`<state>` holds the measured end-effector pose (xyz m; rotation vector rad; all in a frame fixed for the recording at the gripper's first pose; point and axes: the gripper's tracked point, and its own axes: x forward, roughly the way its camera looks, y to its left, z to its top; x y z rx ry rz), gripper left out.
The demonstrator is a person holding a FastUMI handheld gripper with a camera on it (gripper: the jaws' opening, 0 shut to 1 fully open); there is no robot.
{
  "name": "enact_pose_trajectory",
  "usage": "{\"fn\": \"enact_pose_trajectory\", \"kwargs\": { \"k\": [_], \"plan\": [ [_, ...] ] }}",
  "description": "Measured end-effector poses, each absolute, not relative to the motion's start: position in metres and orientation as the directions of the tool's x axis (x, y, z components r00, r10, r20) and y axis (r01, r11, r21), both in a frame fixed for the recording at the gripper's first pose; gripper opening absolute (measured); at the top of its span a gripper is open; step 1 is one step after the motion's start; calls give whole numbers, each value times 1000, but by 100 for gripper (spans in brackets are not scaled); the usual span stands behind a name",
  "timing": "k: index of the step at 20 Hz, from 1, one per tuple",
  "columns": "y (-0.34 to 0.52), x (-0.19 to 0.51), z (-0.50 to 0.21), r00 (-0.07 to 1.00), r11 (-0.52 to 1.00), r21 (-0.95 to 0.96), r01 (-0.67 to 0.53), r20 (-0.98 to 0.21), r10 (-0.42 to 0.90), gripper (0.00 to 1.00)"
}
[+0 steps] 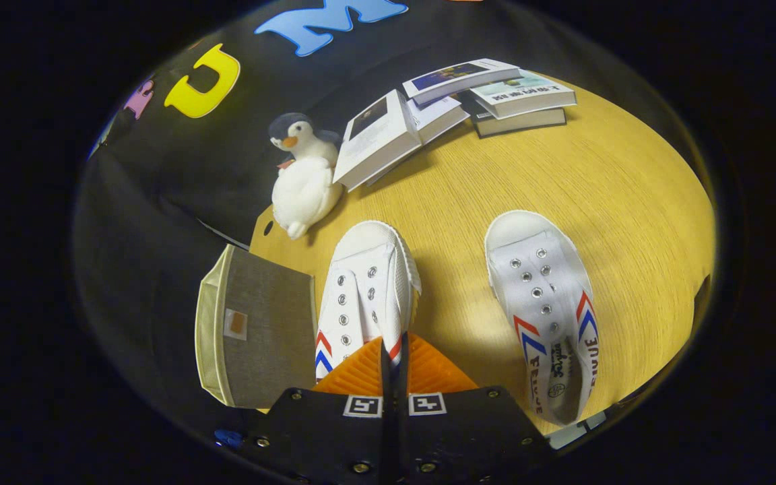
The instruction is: Open the storage box then place both shoes into the box .Put the left shoe in first, then the right shoe, with the right side of both shoes facing outward in a uniform manner.
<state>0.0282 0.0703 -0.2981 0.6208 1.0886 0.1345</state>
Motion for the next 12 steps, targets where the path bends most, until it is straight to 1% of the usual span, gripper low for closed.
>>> {"fn": "enact_pose_trajectory", "kwargs": {
  "k": [12],
  "plan": [
    [163,62,-203,505,788,613,61,-699,506,0]
  ]
}}
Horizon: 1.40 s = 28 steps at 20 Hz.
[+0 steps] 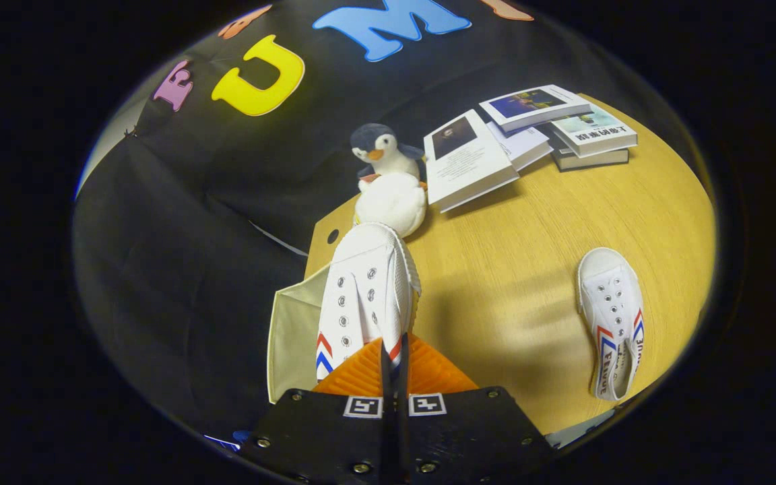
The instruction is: Open the storage box then place both shoes into the box .Put the left shoe in first, then the right shoe, with the right side of both shoes facing outward in a uniform manner.
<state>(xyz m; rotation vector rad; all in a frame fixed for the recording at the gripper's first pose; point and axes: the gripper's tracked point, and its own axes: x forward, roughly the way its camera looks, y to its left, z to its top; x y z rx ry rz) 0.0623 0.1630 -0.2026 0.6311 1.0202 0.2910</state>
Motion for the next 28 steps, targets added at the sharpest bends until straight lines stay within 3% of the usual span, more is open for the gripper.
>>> {"fn": "enact_pose_trajectory", "kwargs": {
  "k": [11,28],
  "plan": [
    [282,69,-186,444,782,621,-54,-686,576,0],
    [361,68,-247,355,842,537,-50,-778,518,0]
  ]
}}
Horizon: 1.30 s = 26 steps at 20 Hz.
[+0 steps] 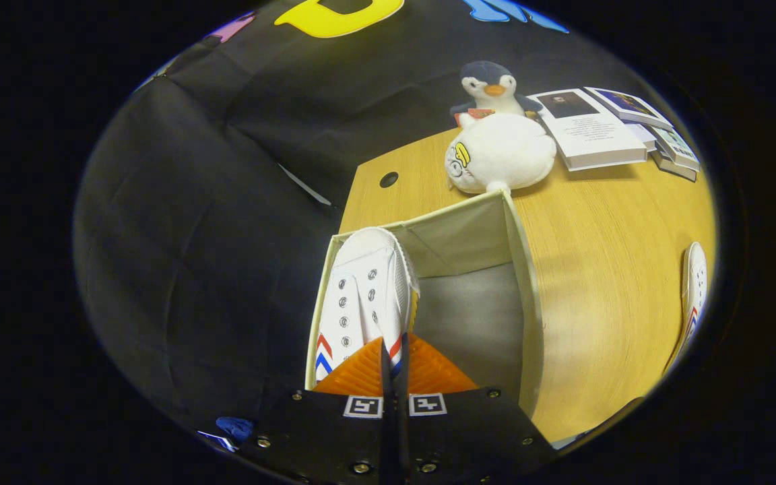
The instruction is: Open the storage box then place both shoes into the box .Put the left shoe in first, then the right shoe, with the right side of both shoes facing outward in a uniform manner.
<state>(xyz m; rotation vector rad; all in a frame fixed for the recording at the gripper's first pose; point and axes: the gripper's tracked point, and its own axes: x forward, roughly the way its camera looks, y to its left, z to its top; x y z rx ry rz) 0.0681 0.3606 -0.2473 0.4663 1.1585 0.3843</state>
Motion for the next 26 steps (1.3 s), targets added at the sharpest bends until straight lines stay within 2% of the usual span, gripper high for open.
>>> {"fn": "enact_pose_trajectory", "kwargs": {
  "k": [10,12,14,16,17,21,26],
  "plan": [
    [377,59,-280,299,861,507,-28,-818,491,1],
    [390,61,-260,327,799,598,-57,-745,581,22],
    [394,68,-232,368,749,656,-94,-676,638,49],
    [381,73,-212,414,754,639,-152,-652,635,100],
    [374,73,-204,434,758,625,-186,-640,634,97],
    [336,70,-182,487,773,577,-264,-612,623,98],
    [270,63,-180,538,813,525,-253,-622,569,98]
  ]
}}
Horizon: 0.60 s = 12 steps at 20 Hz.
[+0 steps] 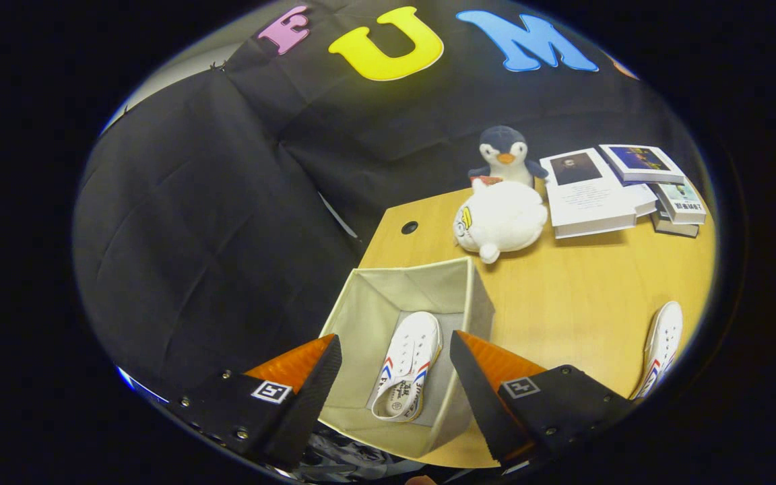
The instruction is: Open the storage box then place both shoes into the box .Put the left shoe in first, then the right shoe, with the right side of both shoes facing outward in a uniform manner.
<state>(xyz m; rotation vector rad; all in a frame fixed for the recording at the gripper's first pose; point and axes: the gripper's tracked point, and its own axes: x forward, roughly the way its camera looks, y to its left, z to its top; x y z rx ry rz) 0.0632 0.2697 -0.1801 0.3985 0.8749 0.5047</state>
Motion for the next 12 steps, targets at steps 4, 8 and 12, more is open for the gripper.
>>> {"fn": "enact_pose_trajectory", "kwargs": {
  "k": [4,8,12],
  "plan": [
    [213,61,-183,582,849,479,-223,-633,510,98],
    [154,56,-193,621,897,393,-204,-656,428,98],
    [105,50,-202,645,918,361,-161,-665,375,98]
  ]
}}
